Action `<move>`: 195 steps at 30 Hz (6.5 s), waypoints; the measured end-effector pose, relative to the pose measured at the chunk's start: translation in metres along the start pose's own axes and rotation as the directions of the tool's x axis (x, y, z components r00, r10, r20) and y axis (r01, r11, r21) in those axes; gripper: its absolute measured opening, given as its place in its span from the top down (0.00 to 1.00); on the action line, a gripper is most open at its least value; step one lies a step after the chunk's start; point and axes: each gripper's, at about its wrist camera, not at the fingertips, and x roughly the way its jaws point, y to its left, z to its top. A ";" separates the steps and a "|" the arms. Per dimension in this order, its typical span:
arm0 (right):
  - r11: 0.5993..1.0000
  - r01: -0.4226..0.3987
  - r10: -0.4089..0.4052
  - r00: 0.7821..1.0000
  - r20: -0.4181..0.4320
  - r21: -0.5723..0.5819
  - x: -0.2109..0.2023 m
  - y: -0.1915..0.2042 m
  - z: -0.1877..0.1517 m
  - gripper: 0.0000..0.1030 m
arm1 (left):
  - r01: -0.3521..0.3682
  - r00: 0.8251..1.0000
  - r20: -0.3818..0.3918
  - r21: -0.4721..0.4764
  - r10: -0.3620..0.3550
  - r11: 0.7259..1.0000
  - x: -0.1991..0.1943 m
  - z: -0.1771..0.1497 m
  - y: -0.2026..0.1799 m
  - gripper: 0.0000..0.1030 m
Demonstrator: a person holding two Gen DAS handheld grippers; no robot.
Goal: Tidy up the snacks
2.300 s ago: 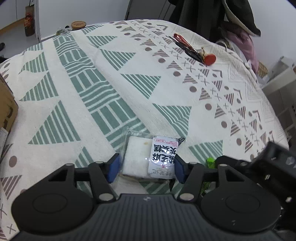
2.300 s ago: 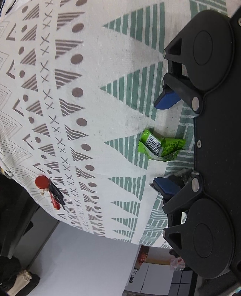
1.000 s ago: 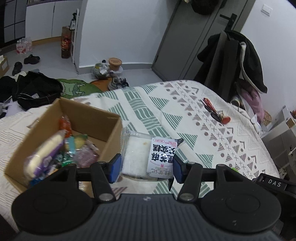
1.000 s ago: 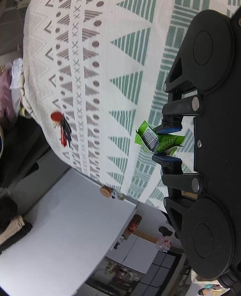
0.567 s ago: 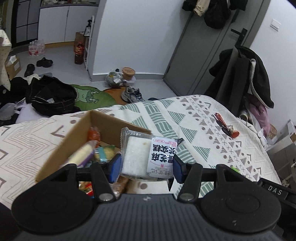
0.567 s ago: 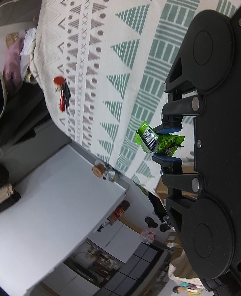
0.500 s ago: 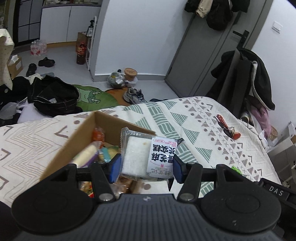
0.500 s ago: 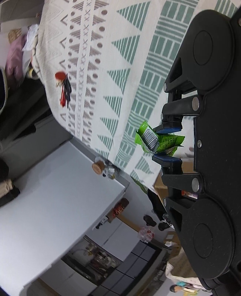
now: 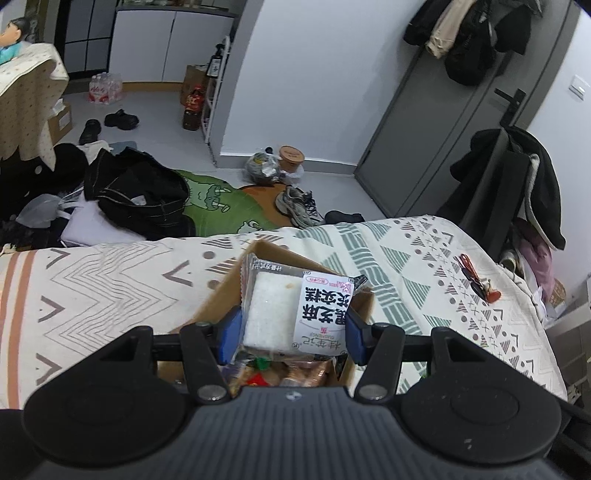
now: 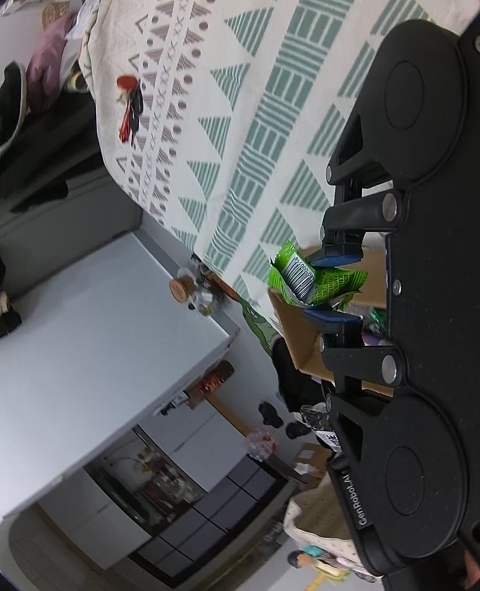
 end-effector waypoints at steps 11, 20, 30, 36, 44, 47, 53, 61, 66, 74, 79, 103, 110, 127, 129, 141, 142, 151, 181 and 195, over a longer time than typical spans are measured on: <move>0.999 -0.012 0.011 0.999 -0.035 -0.050 0.015 0.023 -0.013 0.77 | 0.027 0.998 -0.061 -0.022 -0.029 0.999 0.011 -0.002 0.027 0.45; 0.997 -0.032 0.026 0.997 -0.075 -0.069 0.030 0.031 -0.018 0.77 | 0.023 0.994 -0.110 -0.014 -0.025 1.000 0.020 0.007 0.033 0.29; 0.991 -0.084 0.074 0.992 -0.103 -0.101 0.041 0.049 -0.023 0.76 | -0.036 0.993 -0.112 -0.049 0.030 0.998 0.018 0.025 0.059 0.20; 0.994 -0.078 0.070 0.992 -0.107 -0.079 0.034 0.047 -0.027 0.38 | -0.034 0.991 -0.129 -0.040 0.029 0.999 0.013 0.030 0.062 0.17; 0.996 -0.035 0.028 0.996 -0.090 -0.079 0.003 0.031 -0.030 0.38 | -0.020 0.988 -0.152 0.024 0.024 1.000 0.003 0.025 0.056 0.10; 0.997 -0.012 0.006 0.997 -0.078 -0.071 -0.002 0.027 -0.030 0.38 | 0.010 0.984 -0.178 0.054 -0.001 0.998 0.001 0.022 0.049 0.10; 0.998 0.034 -0.036 0.999 -0.037 -0.043 -0.022 0.021 -0.033 0.30 | 0.041 0.982 -0.187 0.103 -0.021 0.994 -0.005 0.016 0.035 0.10; 0.992 0.119 -0.119 0.993 0.019 -0.031 -0.059 0.009 -0.035 0.13 | 0.085 0.981 -0.185 0.161 -0.054 0.983 -0.019 0.005 0.019 0.08; 0.986 0.166 -0.165 0.985 0.043 -0.031 -0.083 0.007 -0.036 0.07 | 0.111 0.981 -0.176 0.190 -0.077 0.975 -0.031 -0.003 0.009 0.03; 0.973 0.227 -0.225 0.972 0.065 -0.036 -0.120 0.016 -0.038 0.00 | 0.151 0.979 -0.169 0.246 -0.111 0.957 -0.051 -0.016 -0.001 0.01; 0.967 0.244 -0.239 0.968 0.070 -0.074 -0.135 0.030 -0.044 0.00 | 0.169 0.977 -0.170 0.270 -0.126 0.948 -0.065 -0.021 -0.002 0.00; 0.955 0.289 -0.279 0.952 0.128 -0.061 -0.193 0.062 -0.071 0.00 | 0.173 0.984 -0.116 0.401 -0.138 0.900 -0.135 -0.031 0.020 0.00; 0.954 0.283 -0.274 0.956 0.101 -0.095 -0.192 0.073 -0.083 0.00 | 0.164 0.986 -0.105 0.426 -0.132 0.889 -0.146 -0.031 0.027 0.00; 0.955 0.267 -0.258 0.963 0.084 -0.127 -0.190 0.078 -0.088 0.00 | 0.124 0.992 -0.087 0.467 -0.093 0.875 -0.153 -0.033 0.035 0.00; 0.956 0.264 -0.254 0.963 0.085 -0.127 -0.190 0.079 -0.089 0.00 | 0.123 0.992 -0.088 0.465 -0.092 0.877 -0.153 -0.033 0.035 0.00; 0.956 0.263 -0.254 0.964 0.085 -0.129 -0.190 0.080 -0.089 0.00 | 0.121 0.992 -0.089 0.463 -0.089 0.878 -0.154 -0.032 0.037 0.00; 0.956 0.264 -0.255 0.963 0.084 -0.129 -0.190 0.080 -0.089 0.00 | 0.121 0.992 -0.089 0.462 -0.089 0.879 -0.154 -0.032 0.038 0.00; 0.955 0.266 -0.257 0.963 0.083 -0.133 -0.190 0.080 -0.088 0.00 | 0.120 0.992 -0.088 0.464 -0.089 0.878 -0.154 -0.031 0.039 0.00; 0.953 0.269 -0.260 0.962 0.082 -0.137 -0.189 0.080 -0.087 0.00 | 0.117 0.992 -0.088 0.456 -0.086 0.882 -0.158 -0.031 0.044 0.00; 0.950 0.277 -0.268 0.960 0.084 -0.142 -0.188 0.082 -0.088 0.00 | 0.118 0.992 -0.095 0.444 -0.084 0.888 -0.158 -0.035 0.045 0.00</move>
